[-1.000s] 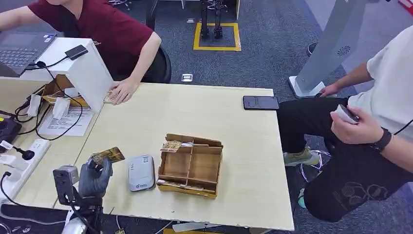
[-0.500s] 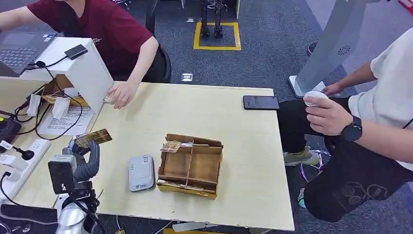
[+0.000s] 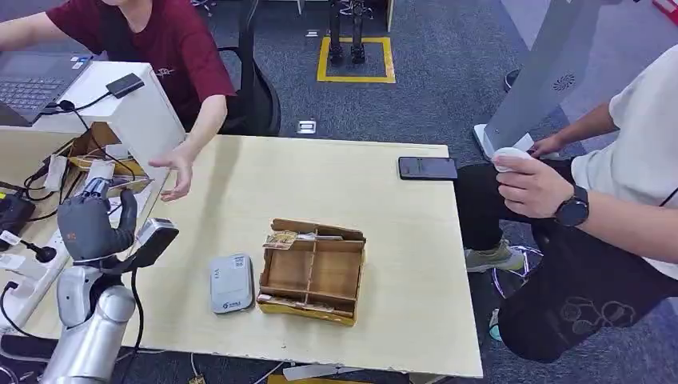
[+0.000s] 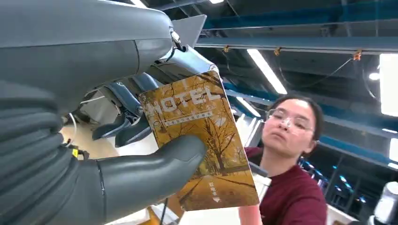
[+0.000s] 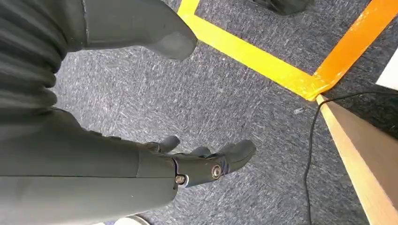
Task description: Pass the card to the sensor for recognition and then transmit it.
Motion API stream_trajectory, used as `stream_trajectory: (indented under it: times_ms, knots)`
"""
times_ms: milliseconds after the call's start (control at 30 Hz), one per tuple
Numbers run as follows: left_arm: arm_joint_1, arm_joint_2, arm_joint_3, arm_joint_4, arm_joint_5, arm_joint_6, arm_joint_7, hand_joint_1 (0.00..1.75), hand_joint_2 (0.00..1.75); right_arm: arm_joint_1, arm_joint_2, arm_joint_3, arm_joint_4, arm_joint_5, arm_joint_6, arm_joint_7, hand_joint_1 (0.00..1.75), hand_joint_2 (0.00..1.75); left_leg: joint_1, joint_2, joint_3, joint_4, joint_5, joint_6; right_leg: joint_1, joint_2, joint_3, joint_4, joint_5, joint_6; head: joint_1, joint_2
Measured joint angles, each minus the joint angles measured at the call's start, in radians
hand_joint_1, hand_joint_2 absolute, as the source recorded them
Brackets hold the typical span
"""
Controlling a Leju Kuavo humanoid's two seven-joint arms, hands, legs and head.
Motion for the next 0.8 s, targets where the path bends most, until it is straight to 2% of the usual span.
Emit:
stream_trajectory:
  times_ms: [400,433,533,667,733,800]
  knots:
    - [-0.024,0.016,-0.008,0.064,0.028,-0.01,0.006,1.75,1.75,0.0,0.0,0.0,-0.001,-0.003,-0.002,0.0,0.0,1.75,0.0,0.0,-0.001,0.0,0.0,0.0,0.0,0.001,-0.002,0.0,0.0,0.0,0.0,0.0]
    - [-0.025,0.016,-0.008,0.067,0.04,-0.017,0.006,0.0,1.75,0.0,0.0,0.0,-0.001,-0.005,-0.001,0.0,0.0,1.75,0.0,0.0,-0.001,0.0,0.0,0.0,0.0,0.001,-0.002,0.0,0.0,0.0,0.0,0.0]
    - [-0.026,0.017,-0.01,0.073,0.08,-0.037,0.0,0.0,1.75,0.0,0.0,0.0,-0.001,-0.01,-0.002,0.0,0.0,1.75,0.0,0.0,-0.002,0.0,0.0,0.0,0.0,0.001,-0.002,0.0,0.0,0.0,0.0,0.0]
    - [-0.024,0.005,-0.009,0.073,0.335,-0.207,0.005,0.0,1.75,0.004,0.0,0.0,-0.001,-0.035,-0.018,-0.003,0.0,1.75,0.0,0.0,-0.002,0.0,0.0,0.0,0.0,0.0,-0.002,0.0,0.0,0.0,0.0,0.0]
    - [-0.009,-0.008,-0.009,0.054,0.421,-0.255,0.005,0.0,1.75,0.01,0.0,0.0,-0.001,-0.046,-0.022,-0.004,0.0,1.75,0.0,0.0,-0.002,0.0,0.0,0.0,0.0,0.0,-0.002,0.0,0.0,0.0,0.0,0.0]
    - [0.005,-0.019,-0.009,0.031,0.449,-0.28,0.005,0.0,1.75,0.017,0.0,0.0,-0.001,-0.053,-0.028,-0.005,0.0,1.75,0.0,0.0,-0.003,0.0,0.0,0.0,0.0,0.0,-0.002,0.0,0.0,0.0,0.0,0.0]
